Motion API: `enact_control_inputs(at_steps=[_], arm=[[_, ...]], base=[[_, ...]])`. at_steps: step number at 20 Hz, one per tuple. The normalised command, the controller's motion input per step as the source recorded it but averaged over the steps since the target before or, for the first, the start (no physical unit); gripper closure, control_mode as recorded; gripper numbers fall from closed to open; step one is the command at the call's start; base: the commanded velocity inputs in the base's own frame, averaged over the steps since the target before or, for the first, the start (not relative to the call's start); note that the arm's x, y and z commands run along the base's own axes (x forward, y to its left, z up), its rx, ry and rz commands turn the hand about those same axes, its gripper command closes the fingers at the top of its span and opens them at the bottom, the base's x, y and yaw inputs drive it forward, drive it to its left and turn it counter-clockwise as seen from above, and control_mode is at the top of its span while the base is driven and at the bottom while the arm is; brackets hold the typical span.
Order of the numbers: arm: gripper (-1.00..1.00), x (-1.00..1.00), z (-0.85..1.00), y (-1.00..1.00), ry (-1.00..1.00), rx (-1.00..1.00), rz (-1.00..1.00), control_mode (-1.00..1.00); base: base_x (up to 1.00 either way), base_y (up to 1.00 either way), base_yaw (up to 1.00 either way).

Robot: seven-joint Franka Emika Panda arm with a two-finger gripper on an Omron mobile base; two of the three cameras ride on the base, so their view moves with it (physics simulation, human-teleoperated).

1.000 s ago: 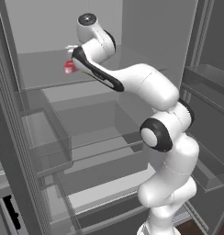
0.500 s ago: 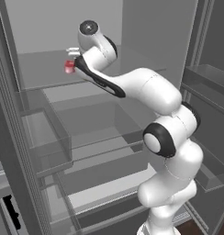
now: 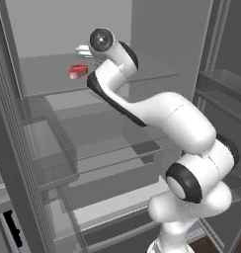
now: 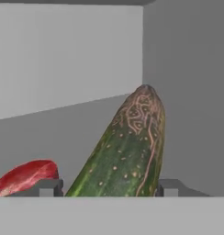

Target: Place one cucumber and one steak in each tupperware on the nearby counter, to pack two identical lunches.

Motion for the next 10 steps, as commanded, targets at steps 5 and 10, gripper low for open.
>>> enact_control_inputs(at_steps=[5,10], arm=[[1.00,-1.00,0.02,-0.08,-0.49,0.00,0.00,-1.00],[1.00,-1.00,-0.85,-0.22,-0.12,-0.04,0.00,-1.00]], base=[[0.00,0.00,0.00],[0.00,0.00,0.00]])
